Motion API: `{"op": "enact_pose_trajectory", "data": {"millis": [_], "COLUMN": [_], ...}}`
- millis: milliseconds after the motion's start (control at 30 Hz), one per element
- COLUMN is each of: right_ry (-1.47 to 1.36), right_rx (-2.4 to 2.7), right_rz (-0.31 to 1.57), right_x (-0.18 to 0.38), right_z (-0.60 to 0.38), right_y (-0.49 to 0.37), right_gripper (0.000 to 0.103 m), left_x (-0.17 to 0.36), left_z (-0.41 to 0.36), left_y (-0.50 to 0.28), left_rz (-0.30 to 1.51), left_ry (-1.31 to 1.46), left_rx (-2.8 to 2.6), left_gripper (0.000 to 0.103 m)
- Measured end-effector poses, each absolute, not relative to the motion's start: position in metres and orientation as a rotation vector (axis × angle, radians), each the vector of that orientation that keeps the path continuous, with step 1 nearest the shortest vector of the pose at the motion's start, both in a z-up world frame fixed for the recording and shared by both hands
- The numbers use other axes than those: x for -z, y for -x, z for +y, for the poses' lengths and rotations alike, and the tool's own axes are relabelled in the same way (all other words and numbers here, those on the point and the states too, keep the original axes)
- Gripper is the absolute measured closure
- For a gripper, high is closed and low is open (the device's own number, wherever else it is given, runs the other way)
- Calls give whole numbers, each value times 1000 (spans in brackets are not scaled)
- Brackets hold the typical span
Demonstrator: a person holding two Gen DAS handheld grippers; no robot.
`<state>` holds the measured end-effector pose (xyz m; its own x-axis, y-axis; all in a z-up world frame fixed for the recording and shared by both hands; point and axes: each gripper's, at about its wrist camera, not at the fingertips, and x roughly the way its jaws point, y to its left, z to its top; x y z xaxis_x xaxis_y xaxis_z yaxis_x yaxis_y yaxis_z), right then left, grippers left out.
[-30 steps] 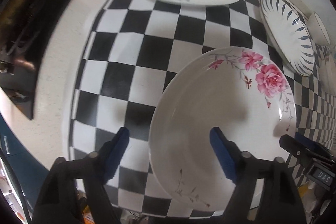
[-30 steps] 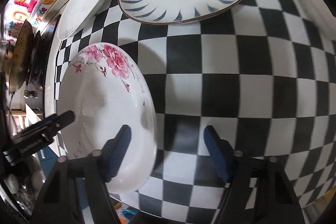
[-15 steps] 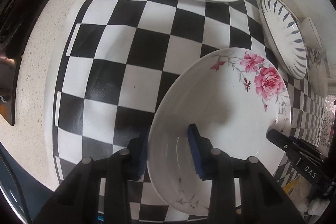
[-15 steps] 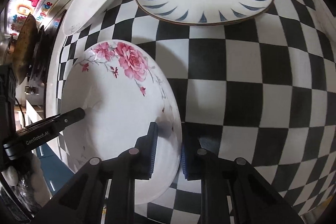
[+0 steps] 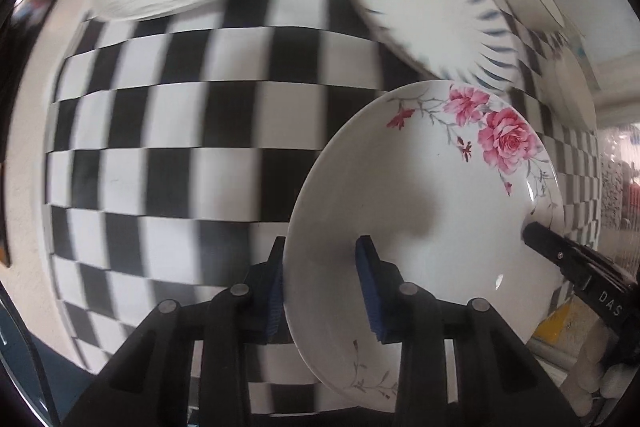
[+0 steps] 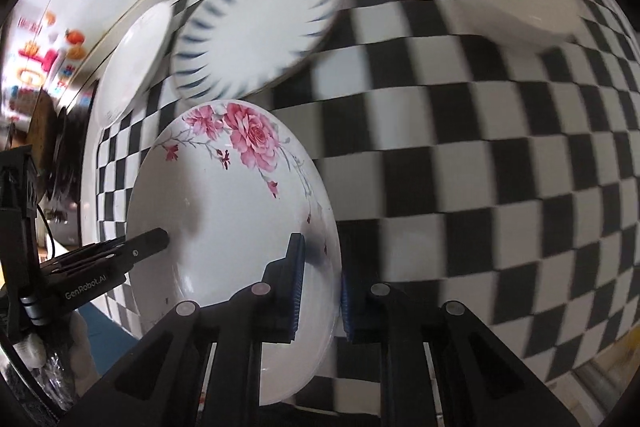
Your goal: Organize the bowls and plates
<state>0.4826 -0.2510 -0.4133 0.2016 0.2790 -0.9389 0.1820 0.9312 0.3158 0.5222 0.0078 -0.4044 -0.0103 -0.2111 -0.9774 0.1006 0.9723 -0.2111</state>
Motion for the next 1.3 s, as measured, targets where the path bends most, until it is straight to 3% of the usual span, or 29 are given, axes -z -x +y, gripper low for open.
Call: {"op": "enact_pose_trajectory", "data": {"millis": [333,733,900,967,1100,1133,1300], "right_ry": [-473,-525,-526,-512,-482,-478,-518], "right_rx": [6,-29,-25,-37,-102,-121,-238], "right_rz": [1381,1437,1387,1343,1221,1194,1165], "right_x": [432,452,425,403,346,333,297], "right_z": [-315,-330,-345,-348,-340,-334,-282], "right_y": [-456,-452,-451,-454,-477,-486,-549], "right_gripper": [85,83,82,76,27,23,23], "left_x": [423,416,388,366,326,318,297], "left_z": [-55,-78,-66,-51,-15,-3,57], "left_y": [-516,-506,-501,-504,-518,-525,-569], "left_rz": [1578,1565,1516,1470,1401,1389,1327], "left_ry": [13,-16,-1,25,77,101,224], "left_rx": [291,271,189,156,104,89,23], "left_gripper": [72,71,71,71,68,67,60]}}
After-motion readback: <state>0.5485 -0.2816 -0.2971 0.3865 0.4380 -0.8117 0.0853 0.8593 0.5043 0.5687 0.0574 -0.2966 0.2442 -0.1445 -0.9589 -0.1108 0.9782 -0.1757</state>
